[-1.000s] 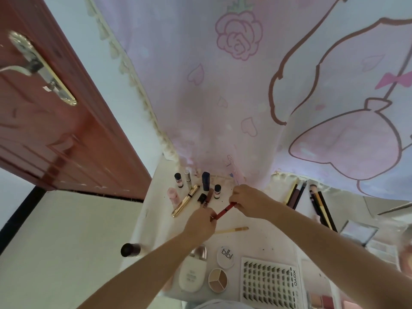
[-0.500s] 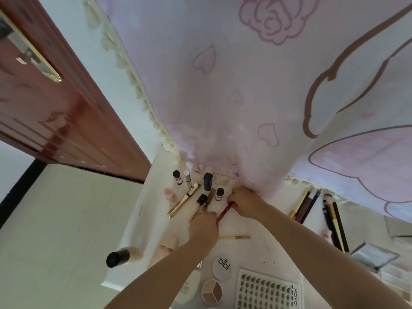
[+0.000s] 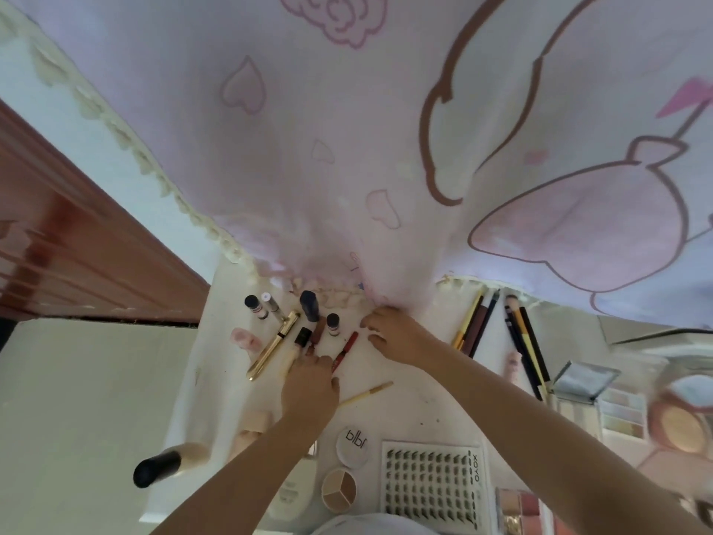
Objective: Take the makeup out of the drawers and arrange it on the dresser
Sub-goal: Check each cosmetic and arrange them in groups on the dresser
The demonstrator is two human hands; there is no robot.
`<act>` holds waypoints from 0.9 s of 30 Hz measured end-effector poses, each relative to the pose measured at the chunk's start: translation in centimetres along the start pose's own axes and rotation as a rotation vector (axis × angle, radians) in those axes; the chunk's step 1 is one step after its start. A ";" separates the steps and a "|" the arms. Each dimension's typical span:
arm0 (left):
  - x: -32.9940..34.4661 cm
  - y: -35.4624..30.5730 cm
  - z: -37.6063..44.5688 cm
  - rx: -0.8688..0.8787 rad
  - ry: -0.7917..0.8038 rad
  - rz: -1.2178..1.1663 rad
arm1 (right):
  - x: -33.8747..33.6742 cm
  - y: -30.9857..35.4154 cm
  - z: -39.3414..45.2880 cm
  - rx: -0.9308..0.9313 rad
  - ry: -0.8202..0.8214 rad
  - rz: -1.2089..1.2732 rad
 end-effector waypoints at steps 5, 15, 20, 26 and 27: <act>1.9 -2.4 -0.9 0.167 0.148 0.158 | -1.5 -5.5 -6.2 0.191 -0.181 0.089; 2.7 -3.4 -0.9 0.115 0.185 0.304 | -0.3 -9.2 -10.3 0.404 -0.219 0.101; 1.9 -4.5 0.3 0.127 0.149 0.299 | -0.7 -11.3 -10.8 0.592 -0.237 0.057; 1.3 -4.9 0.9 0.104 0.127 0.287 | -0.6 -12.3 -9.5 0.600 -0.196 -0.001; 1.3 -5.0 0.9 0.115 0.120 0.274 | -0.6 -12.4 -9.1 0.573 -0.173 -0.042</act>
Point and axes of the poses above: each hand's wrist, its own z-axis towards the middle knuckle, its own x-axis out of the palm, y = z × x, the point moved 8 cm from there along z, towards the middle knuckle, and after that the axes turned 7 degrees about -z, right-handed, at the moved point
